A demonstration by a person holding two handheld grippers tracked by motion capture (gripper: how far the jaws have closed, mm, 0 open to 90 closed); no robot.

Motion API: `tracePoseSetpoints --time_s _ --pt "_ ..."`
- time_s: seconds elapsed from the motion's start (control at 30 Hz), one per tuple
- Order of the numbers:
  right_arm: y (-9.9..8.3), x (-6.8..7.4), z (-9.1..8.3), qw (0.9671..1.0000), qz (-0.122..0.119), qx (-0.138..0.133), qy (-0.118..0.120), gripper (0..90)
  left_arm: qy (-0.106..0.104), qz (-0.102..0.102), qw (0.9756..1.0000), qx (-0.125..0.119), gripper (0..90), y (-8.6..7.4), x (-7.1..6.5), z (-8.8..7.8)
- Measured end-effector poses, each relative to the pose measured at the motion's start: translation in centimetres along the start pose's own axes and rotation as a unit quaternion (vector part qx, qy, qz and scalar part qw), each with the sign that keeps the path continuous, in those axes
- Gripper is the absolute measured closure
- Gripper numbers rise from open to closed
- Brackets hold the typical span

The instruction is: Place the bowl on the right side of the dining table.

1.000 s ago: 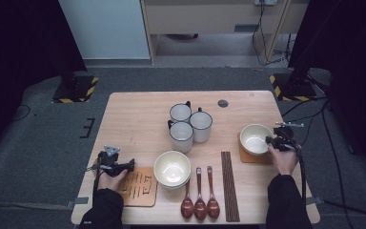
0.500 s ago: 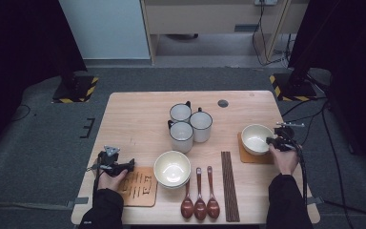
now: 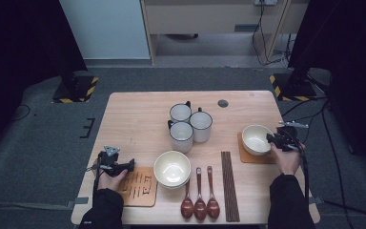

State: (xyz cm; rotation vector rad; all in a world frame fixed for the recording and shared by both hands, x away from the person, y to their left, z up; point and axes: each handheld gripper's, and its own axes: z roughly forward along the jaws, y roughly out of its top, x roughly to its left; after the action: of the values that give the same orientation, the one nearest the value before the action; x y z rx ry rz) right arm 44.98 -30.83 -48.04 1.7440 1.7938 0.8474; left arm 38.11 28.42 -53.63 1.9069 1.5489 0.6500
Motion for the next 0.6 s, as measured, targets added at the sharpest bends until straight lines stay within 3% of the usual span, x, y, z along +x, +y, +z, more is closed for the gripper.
tracePoseSetpoints --time_s 0.3,0.6 --pt "0.2 0.5 -1.8 0.9991 -0.006 -0.04 0.009 49.8 0.003 -0.002 1.0 0.0 4.8 0.0 0.0 0.0" --pt "0.2 1.4 -3.6 0.9964 -0.046 -0.07 0.008 40.7 0.003 -0.001 1.0 0.001 3.6 0.0 -0.1 0.1"
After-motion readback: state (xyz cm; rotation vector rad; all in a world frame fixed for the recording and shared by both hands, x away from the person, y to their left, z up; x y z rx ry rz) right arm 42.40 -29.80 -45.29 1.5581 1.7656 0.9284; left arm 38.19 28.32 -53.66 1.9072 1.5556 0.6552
